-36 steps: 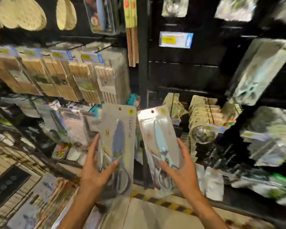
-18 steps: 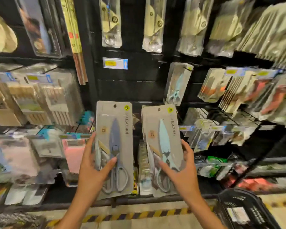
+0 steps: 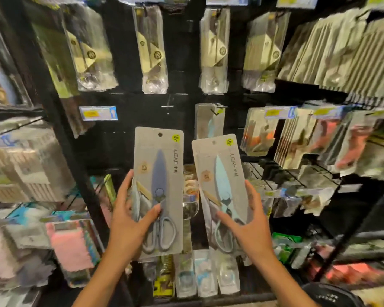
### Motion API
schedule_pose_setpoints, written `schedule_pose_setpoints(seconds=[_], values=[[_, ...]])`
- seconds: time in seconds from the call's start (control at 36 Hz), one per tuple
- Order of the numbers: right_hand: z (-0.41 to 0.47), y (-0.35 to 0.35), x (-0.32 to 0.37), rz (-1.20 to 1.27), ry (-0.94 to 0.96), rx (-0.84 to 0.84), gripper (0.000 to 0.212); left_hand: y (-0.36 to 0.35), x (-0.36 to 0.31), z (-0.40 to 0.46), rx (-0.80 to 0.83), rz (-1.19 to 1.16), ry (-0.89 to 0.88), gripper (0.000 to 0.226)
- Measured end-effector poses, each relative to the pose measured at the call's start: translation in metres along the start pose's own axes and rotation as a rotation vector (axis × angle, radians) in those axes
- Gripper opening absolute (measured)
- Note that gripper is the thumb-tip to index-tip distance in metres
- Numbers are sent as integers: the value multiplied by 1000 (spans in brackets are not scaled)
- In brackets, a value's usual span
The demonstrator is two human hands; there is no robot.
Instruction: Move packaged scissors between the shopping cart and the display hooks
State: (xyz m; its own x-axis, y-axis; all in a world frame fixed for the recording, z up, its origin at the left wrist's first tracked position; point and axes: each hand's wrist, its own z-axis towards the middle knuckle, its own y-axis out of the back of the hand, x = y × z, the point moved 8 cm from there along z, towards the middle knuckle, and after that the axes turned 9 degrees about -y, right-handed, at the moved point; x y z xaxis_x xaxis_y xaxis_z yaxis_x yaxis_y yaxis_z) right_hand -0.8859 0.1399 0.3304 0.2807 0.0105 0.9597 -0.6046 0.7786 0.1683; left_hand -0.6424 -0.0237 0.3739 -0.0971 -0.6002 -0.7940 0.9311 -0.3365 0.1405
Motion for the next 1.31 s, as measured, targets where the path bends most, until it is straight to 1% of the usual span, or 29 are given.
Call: schedule_pose_setpoints(seconds=[0.17, 0.25, 0.39, 0.58, 0.86, 1.19, 1.31], values=[[55, 26, -7, 47, -10, 19, 99, -45, -3, 30, -3, 43, -14, 91], [77, 31, -12, 79, -25, 57, 100, -60, -4, 41, -9, 67, -19, 91], [110, 34, -19, 39, -5, 100, 99, -71, 3, 54, -29, 113, -7, 93], [144, 28, -27, 25, 14, 97, 99, -83, 19, 77, -46, 128, -16, 93], [171, 13, -24, 65, 55, 66, 97, -92, 44, 114, 40, 59, -32, 95], [191, -8, -32, 42, 61, 56, 106, -89, 58, 146, 17, 71, -85, 95], [195, -9, -37, 42, 52, 57, 104, -93, 61, 145, -3, 38, -68, 94]])
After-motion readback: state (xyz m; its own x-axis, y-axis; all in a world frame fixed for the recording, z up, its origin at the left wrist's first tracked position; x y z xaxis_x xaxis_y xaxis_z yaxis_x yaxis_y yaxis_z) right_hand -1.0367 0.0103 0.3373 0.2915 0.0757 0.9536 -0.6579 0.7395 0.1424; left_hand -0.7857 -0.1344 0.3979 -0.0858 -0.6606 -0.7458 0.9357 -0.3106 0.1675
